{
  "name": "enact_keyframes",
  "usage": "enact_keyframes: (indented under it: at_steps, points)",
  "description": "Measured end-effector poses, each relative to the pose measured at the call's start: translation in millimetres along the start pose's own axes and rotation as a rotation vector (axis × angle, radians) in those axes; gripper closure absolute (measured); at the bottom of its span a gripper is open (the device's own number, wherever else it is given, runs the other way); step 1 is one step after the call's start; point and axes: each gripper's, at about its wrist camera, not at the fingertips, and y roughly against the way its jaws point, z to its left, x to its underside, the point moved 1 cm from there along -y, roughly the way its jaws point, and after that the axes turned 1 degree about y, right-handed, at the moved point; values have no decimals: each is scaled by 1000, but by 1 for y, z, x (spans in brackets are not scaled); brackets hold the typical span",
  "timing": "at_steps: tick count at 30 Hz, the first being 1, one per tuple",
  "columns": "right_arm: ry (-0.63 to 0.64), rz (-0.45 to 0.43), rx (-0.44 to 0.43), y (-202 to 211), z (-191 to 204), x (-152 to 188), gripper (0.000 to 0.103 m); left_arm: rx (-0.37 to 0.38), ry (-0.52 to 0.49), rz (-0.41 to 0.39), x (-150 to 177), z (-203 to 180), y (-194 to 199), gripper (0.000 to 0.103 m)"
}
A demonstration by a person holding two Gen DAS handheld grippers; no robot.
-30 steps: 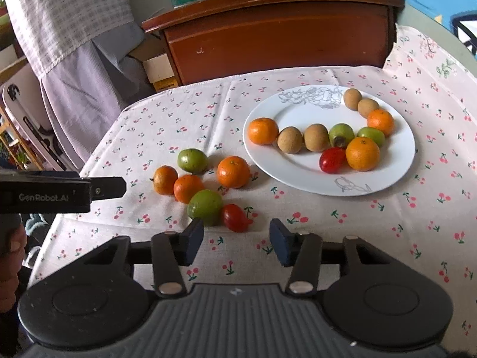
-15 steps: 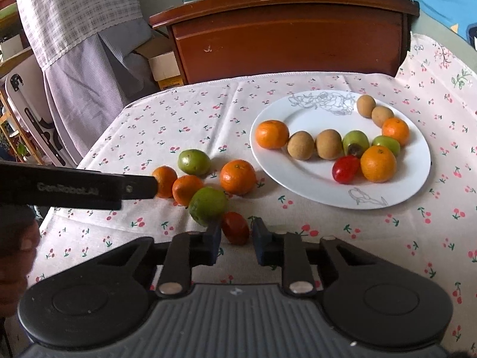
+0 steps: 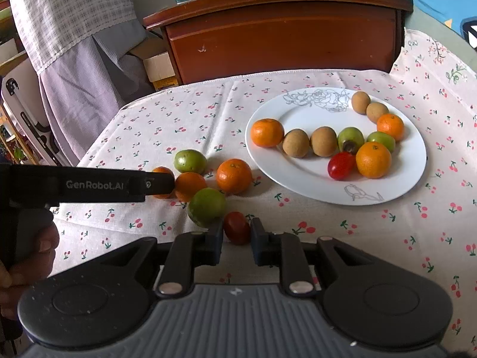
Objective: Organize fruits
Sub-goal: 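Grasp a red cherry tomato with the right tool while the left tool grasps an orange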
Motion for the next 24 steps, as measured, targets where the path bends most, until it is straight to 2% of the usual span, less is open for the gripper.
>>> enact_keyframes:
  at_steps: [3, 4, 9, 15, 20, 23, 24]
  points:
    - [3, 3, 1, 0, 0, 0, 84, 6, -10, -1, 0, -1, 1, 58]
    - [3, 5, 1, 0, 0, -1, 84, 14, -10, 2, 0, -1, 1, 60]
    - [-20, 16, 5, 3, -6, -2, 85, 33, -34, 19, 2, 1, 4, 60]
    - [-47, 18, 3, 4, -10, -2, 85, -3, -153, 11, 4, -9, 1, 58]
    - [-53, 18, 1, 3, -11, -2, 85, 4, -145, 4, 4, -7, -7, 58]
    - [-51, 18, 2, 3, -10, -2, 85, 30, -158, -6, 4, -9, -8, 63]
    - [-52, 18, 1, 3, -10, -2, 85, 43, -157, -3, 5, -9, -8, 70]
